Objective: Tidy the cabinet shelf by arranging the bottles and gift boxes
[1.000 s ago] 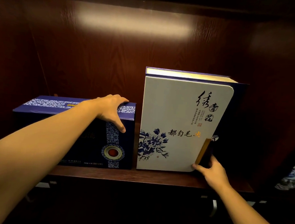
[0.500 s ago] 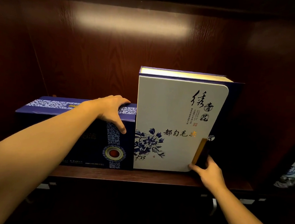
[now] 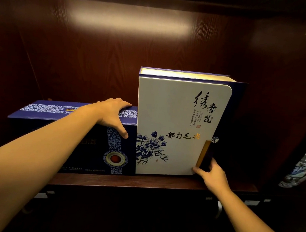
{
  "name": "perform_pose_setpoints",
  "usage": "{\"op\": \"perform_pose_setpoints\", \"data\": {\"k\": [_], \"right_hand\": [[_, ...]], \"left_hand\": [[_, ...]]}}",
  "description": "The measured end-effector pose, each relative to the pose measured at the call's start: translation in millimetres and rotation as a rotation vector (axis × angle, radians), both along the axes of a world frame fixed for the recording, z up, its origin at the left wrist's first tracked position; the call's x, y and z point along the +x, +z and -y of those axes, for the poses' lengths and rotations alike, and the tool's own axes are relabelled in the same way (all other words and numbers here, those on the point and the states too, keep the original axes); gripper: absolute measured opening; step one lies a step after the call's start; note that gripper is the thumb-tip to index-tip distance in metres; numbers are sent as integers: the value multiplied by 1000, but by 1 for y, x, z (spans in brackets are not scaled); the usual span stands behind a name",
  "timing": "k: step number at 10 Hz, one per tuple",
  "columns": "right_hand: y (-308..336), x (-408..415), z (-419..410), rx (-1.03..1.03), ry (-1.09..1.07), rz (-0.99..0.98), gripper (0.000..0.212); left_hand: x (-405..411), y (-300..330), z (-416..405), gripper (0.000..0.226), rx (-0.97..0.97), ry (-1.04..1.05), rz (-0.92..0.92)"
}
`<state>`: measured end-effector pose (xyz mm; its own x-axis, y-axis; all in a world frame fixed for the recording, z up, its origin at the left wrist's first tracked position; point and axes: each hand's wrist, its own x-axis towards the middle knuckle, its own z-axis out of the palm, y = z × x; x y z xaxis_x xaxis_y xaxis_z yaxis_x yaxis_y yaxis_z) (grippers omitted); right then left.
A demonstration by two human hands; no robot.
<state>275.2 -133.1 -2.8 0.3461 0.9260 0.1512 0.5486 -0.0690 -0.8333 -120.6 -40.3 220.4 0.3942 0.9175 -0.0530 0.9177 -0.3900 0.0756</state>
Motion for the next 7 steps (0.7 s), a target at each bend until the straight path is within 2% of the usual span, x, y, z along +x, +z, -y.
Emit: {"op": "perform_pose_setpoints", "data": {"k": [2, 4, 5, 6, 7], "right_hand": [[9, -3, 0, -99, 9, 58, 75], [31, -12, 5, -192, -30, 124, 87], [48, -22, 18, -141, -55, 186, 99], [73, -32, 42, -58, -67, 244, 96], [101, -41, 65, 117, -10, 358, 76]], "left_hand": [[0, -2, 8, 143, 37, 2, -45], [4, -10, 26, 129, 123, -13, -13], [12, -19, 42, 107, 235, -42, 43], [22, -20, 63, 74, 363, -38, 96], [37, -16, 88, 57, 461, -28, 96]]}}
